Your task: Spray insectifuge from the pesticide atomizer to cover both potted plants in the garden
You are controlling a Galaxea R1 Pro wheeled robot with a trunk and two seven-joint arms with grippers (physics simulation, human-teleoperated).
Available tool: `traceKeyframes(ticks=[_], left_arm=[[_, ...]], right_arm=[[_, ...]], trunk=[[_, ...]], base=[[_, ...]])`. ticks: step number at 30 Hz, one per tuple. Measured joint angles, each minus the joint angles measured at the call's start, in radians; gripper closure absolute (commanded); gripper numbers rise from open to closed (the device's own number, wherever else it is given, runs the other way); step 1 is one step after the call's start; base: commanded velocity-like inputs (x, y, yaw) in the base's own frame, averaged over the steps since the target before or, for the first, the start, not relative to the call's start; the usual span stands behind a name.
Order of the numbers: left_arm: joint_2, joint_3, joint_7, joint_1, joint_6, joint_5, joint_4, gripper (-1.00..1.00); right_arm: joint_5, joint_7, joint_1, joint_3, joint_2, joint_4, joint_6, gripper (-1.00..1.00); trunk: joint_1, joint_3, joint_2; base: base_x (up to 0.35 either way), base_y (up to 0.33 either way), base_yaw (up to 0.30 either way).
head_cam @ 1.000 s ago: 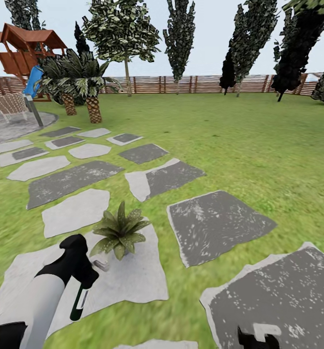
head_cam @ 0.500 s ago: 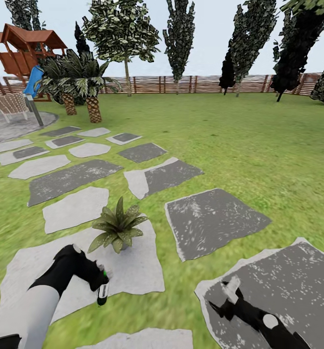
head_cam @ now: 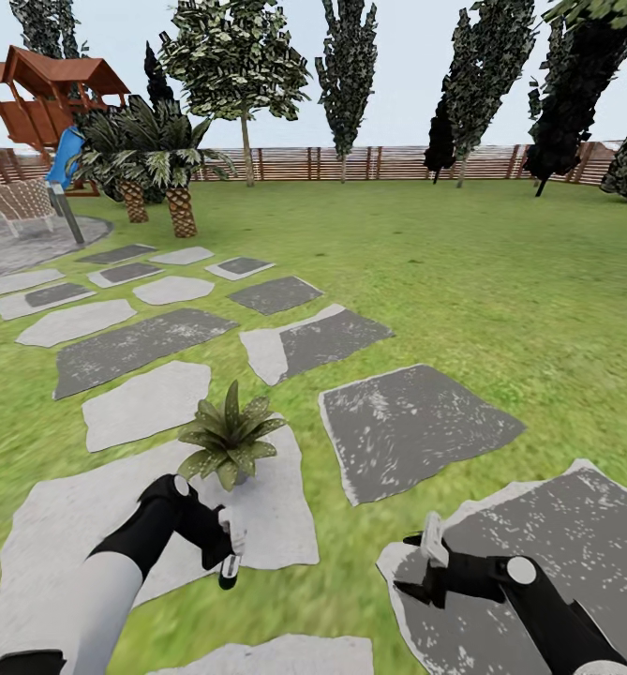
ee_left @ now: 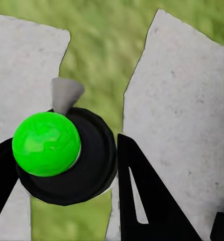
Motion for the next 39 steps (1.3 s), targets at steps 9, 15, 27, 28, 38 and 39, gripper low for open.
traceKeyframes(ticks=[9, 15, 27, 28, 38, 39], left_arm=[[-0.048, -0.025, -0.002, 0.005, -0.092, -0.004, 0.082, 1.0], [-0.077, -0.073, -0.001, 0.005, -0.137, -0.004, 0.086, 1.0], [-0.132, -0.19, -0.027, 0.025, -0.195, 0.004, 0.089, 1.0], [-0.138, -0.192, -0.032, 0.025, -0.195, 0.004, 0.089, 1.0], [-0.18, -0.195, -0.017, 0.025, -0.19, 0.003, 0.086, 1.0], [-0.183, -0.195, -0.013, 0.025, -0.19, 0.003, 0.086, 1.0]], right_arm=[[0.003, 0.127, 0.0, 0.004, 0.092, -0.101, 0.003, 1.0], [0.005, 0.131, -0.002, 0.132, 0.132, -0.12, 0.003, 1.0], [0.009, 0.127, -0.006, 0.144, 0.144, -0.12, 0.002, 1.0], [0.009, 0.126, -0.006, 0.144, 0.144, -0.119, 0.002, 1.0], [0.008, 0.125, -0.006, 0.144, 0.142, -0.121, 0.002, 1.0], [0.008, 0.125, -0.006, 0.143, 0.142, -0.121, 0.002, 1.0]], trunk=[[0.0, 0.0, 0.0], [0.0, 0.0, 0.0], [0.0, 0.0, 0.0], [0.0, 0.0, 0.0], [0.0, 0.0, 0.0], [0.0, 0.0, 0.0]], base=[[0.0, 0.0, 0.0], [0.0, 0.0, 0.0], [0.0, 0.0, 0.0], [0.0, 0.0, 0.0], [0.0, 0.0, 0.0], [0.0, 0.0, 0.0]])
